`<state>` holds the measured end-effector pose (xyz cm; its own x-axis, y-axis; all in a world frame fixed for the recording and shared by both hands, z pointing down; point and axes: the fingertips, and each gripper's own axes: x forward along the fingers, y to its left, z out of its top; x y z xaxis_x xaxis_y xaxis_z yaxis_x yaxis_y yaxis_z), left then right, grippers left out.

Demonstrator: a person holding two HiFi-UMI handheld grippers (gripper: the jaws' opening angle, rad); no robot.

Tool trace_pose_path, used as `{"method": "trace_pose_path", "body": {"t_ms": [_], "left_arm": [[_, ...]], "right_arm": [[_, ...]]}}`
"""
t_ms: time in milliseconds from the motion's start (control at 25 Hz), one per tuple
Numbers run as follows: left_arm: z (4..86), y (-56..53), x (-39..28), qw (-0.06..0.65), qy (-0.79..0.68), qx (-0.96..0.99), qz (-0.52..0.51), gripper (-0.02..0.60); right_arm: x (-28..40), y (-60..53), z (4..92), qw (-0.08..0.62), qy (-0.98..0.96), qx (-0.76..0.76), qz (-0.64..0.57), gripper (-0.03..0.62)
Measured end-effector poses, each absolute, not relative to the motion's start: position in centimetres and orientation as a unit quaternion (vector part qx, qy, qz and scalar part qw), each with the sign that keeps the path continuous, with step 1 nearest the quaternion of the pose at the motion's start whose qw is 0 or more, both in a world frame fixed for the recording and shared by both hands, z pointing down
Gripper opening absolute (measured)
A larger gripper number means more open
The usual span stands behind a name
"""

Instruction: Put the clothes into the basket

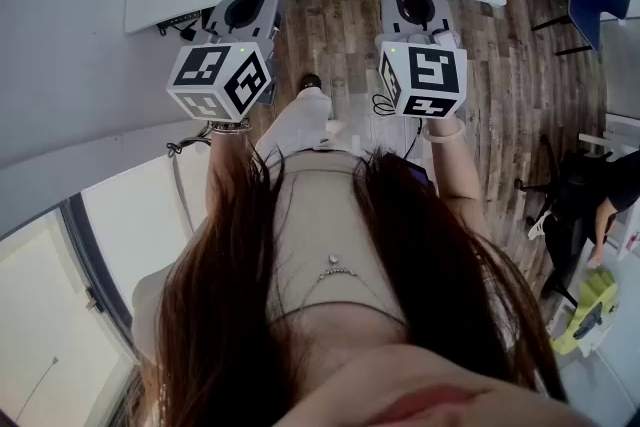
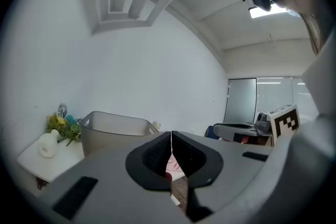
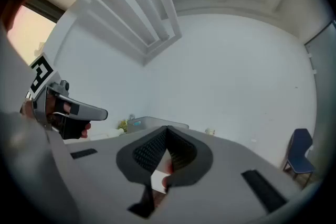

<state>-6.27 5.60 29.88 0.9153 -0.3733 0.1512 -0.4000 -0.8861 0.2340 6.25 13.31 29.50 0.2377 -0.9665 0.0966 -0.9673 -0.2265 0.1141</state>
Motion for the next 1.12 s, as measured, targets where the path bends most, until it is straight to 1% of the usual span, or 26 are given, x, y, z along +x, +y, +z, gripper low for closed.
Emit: {"method": "trace_pose_path", "body": {"t_ms": [240, 600, 1120], "left_arm": [[30.0, 2.9, -4.9, 0.128, -0.188, 0.972, 0.052, 0.008], [30.1, -1.2, -2.2, 0.126, -0.155, 0.979, 0.046, 0.009], [30.4, -7.5, -0.7, 0.132, -0.13, 0.982, 0.046, 0.009]], "right_arm": [[7.3, 11.2, 29.7, 0.062, -0.61, 0.79, 0.005, 0.026], [9.1, 7.4, 30.0, 0.065, -0.606, 0.793, 0.016, 0.026], [9.7, 1.2, 30.2, 0.066, -0.624, 0.778, 0.031, 0.028]]}}
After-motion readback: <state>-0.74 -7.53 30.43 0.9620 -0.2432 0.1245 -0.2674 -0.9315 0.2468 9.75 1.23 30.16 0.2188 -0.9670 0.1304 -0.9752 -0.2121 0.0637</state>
